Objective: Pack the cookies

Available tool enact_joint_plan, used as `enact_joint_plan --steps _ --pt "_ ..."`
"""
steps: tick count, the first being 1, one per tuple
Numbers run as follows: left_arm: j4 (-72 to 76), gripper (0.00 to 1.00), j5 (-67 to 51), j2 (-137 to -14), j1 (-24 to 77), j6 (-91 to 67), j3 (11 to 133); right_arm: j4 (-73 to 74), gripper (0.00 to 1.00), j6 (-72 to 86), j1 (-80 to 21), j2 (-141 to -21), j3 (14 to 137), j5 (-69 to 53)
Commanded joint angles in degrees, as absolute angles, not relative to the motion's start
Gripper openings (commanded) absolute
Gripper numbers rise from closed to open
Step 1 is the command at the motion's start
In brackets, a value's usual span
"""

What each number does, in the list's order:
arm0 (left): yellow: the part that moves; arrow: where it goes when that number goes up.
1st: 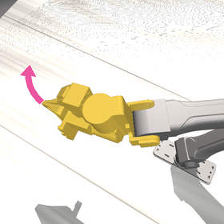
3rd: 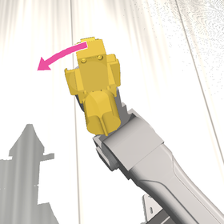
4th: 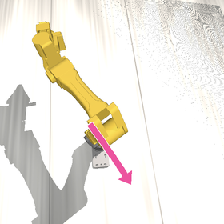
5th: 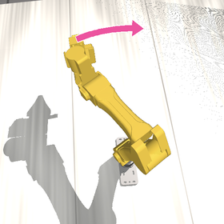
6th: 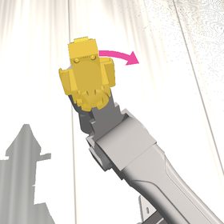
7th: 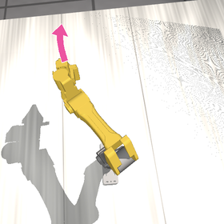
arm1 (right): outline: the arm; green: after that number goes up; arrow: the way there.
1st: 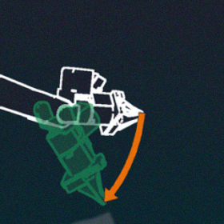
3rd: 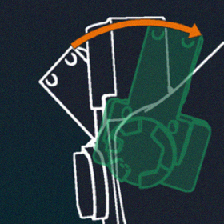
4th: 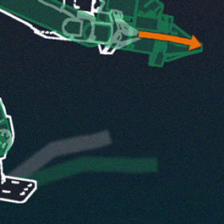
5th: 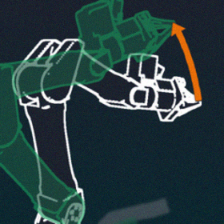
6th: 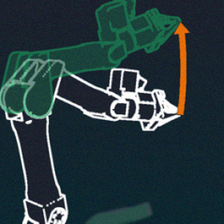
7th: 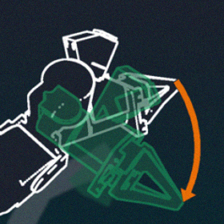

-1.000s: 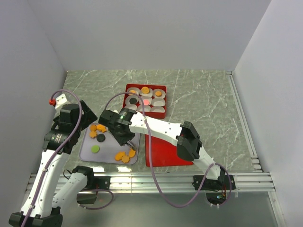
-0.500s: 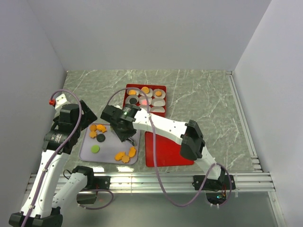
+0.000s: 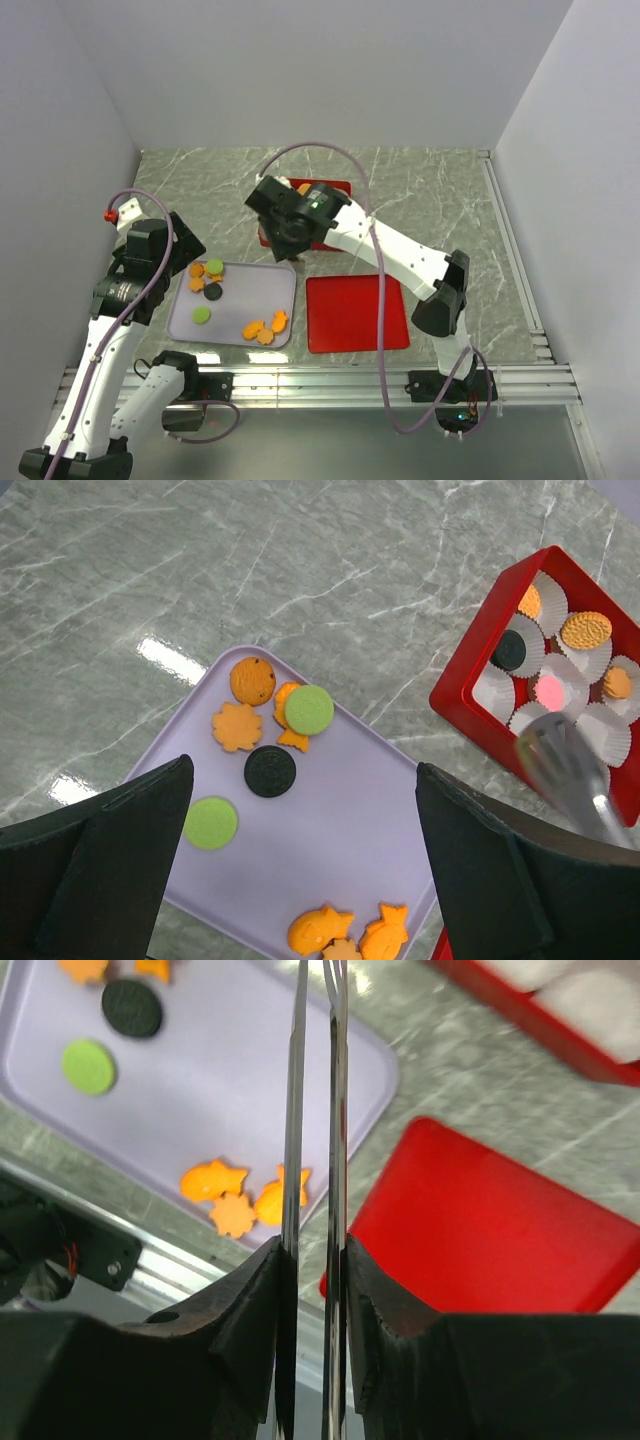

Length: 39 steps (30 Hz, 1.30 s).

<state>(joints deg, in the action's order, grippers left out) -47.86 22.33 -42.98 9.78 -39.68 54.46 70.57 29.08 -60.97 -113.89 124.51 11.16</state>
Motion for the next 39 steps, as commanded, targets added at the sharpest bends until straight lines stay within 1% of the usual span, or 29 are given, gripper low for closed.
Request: enact_joint_plan --steps 1,3,6,9,17,22,27,39 --pt "-46.7 0.99 22.0 -42.8 9.5 -39.1 55.1 71.1 0.36 29.1 -57.5 -110.0 124.6 13.6" --pt "-46.8 0.99 22.0 -42.9 9.6 -39.1 55.3 70.9 0.36 29.0 -55.8 -109.6 124.5 13.1" --pt "-46.8 0.99 22.0 -42.9 9.6 -39.2 55.3 69.8 0.37 27.8 -55.9 -109.7 124.4 11.7" --pt "-46.8 0.99 22.0 -42.8 9.6 -39.1 55.1 68.7 0.38 27.3 -57.9 -110.6 124.8 9.8" --pt "-46.7 0.99 22.2 -42.5 9.6 -39.3 55.1 65.1 0.45 27.2 -63.7 -114.3 125.1 2.5" --pt "-46.7 0.99 22.2 -42.3 9.6 -39.2 55.1 62.6 0.49 27.2 -64.7 -117.4 126.4 -1.1" --pt "-46.7 0.99 22.1 -42.4 9.6 -39.2 55.1 63.2 0.50 27.4 -64.8 -121.9 130.3 -2.5" --pt "-46.8 0.99 22.3 -42.4 9.5 -39.4 55.1 61.4 0.54 26.6 -64.7 -127.0 131.0 -4.0"
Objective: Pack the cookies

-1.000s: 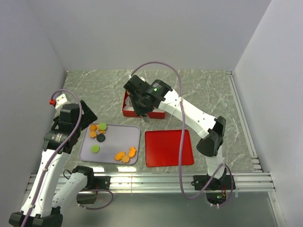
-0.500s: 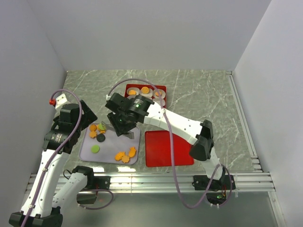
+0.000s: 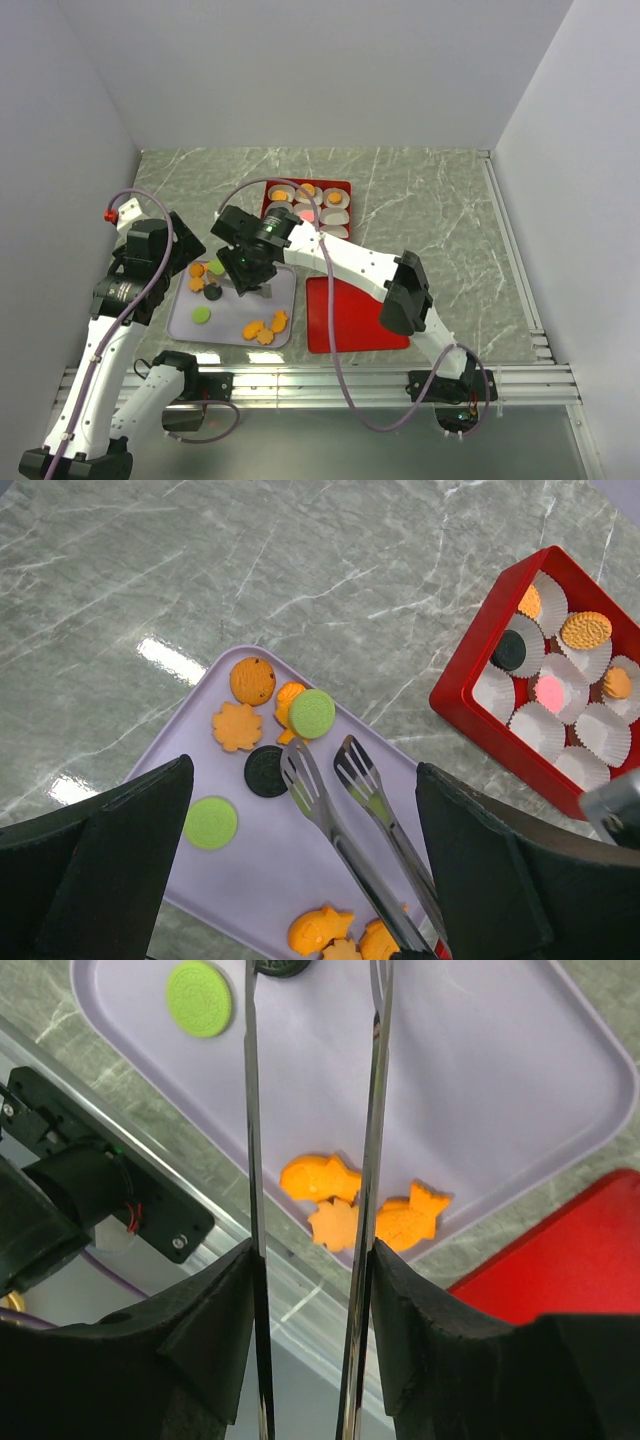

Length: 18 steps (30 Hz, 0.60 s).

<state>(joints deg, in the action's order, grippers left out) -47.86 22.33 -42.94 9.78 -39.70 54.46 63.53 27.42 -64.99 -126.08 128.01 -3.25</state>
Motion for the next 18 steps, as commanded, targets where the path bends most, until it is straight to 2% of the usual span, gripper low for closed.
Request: enact_joint_plan --steps 1,18 --pt "-46.8 0.99 22.3 -42.4 9.5 -39.4 55.1 61.4 0.54 26.5 -64.7 -127.3 131.4 -4.0" --pt "-46.9 0.99 22.3 -42.6 9.3 -39.4 55.2 61.8 0.55 26.8 -63.3 -131.7 133.7 -3.1"
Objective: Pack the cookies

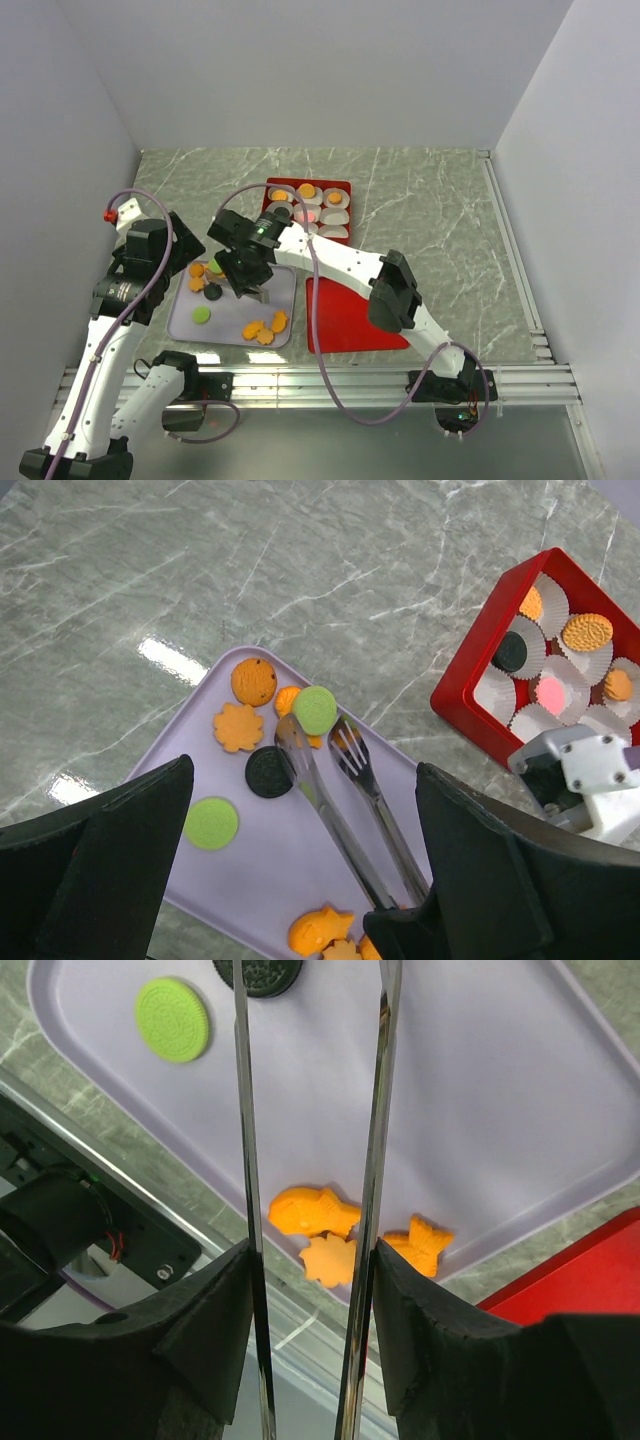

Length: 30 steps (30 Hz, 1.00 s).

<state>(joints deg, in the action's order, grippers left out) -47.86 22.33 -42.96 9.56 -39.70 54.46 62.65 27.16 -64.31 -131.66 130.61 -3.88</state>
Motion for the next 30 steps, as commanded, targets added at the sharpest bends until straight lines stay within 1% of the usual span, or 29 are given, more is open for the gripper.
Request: enact_joint_plan --steps 1,17,20,27,30 --pt "-46.9 0.99 22.3 -42.6 9.3 -39.4 55.2 61.7 0.55 26.9 -63.0 -131.9 133.8 -3.2" --pt "-46.9 0.98 22.2 -43.4 9.2 -39.3 55.4 60.1 0.55 28.0 -62.2 -134.8 135.8 -6.4" --pt "-46.9 0.98 22.2 -43.4 9.2 -39.3 55.4 60.2 0.52 28.0 -62.1 -134.8 135.7 -6.3" --pt "-46.8 0.98 22.2 -43.3 9.2 -39.3 55.3 59.9 0.39 28.0 -61.4 -132.5 133.2 -5.1" --pt "-46.8 0.98 22.2 -43.2 9.2 -39.3 55.3 60.5 0.37 28.0 -61.1 -131.3 133.2 -4.3"
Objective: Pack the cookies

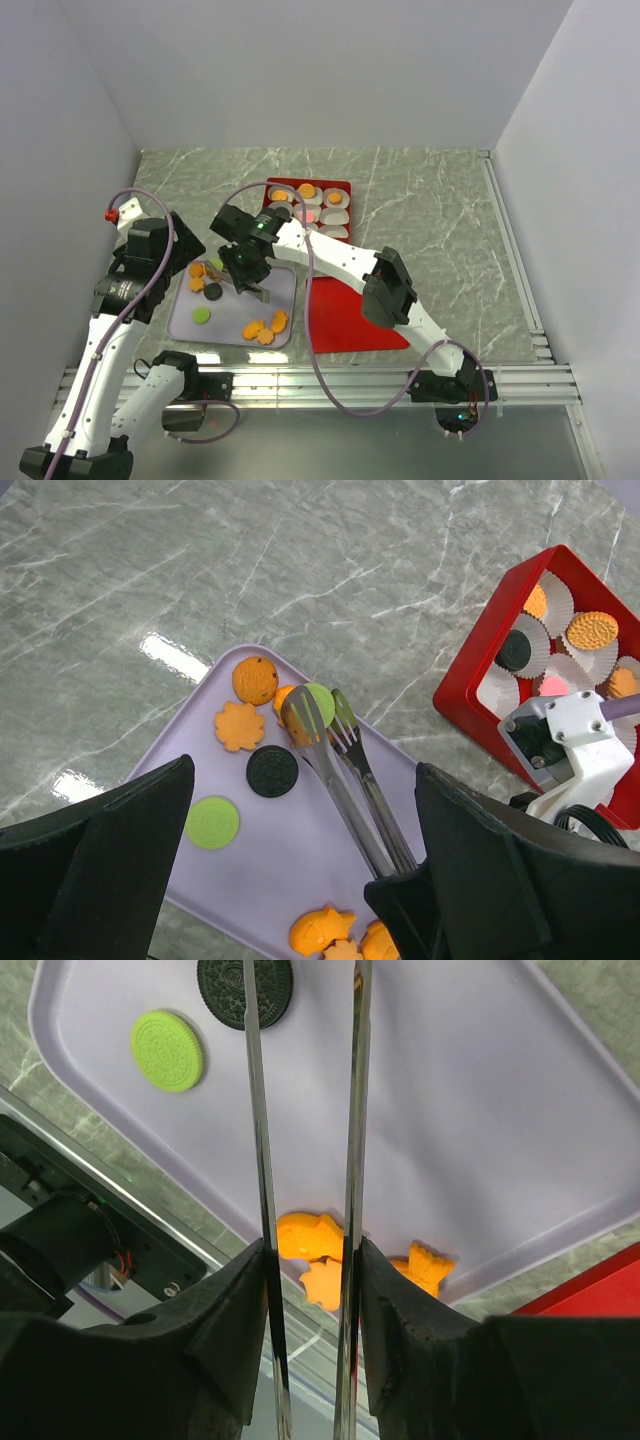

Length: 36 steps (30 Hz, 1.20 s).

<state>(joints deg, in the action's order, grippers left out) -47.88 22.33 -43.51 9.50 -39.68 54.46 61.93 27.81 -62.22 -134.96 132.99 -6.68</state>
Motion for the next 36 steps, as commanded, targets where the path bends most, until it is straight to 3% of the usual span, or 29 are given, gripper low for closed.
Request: enact_joint_plan --steps 1,19,36 --pt "-46.8 0.98 22.2 -43.2 9.2 -39.3 55.3 60.6 0.37 28.1 -61.0 -130.9 133.3 -4.3" --pt "-46.8 0.98 22.0 -43.2 9.2 -39.3 55.2 63.1 0.36 27.0 -50.2 -113.2 126.7 2.0" --pt "-46.8 0.99 22.1 -42.7 9.3 -39.4 55.1 61.5 0.36 25.6 -48.3 -115.1 118.3 4.0"
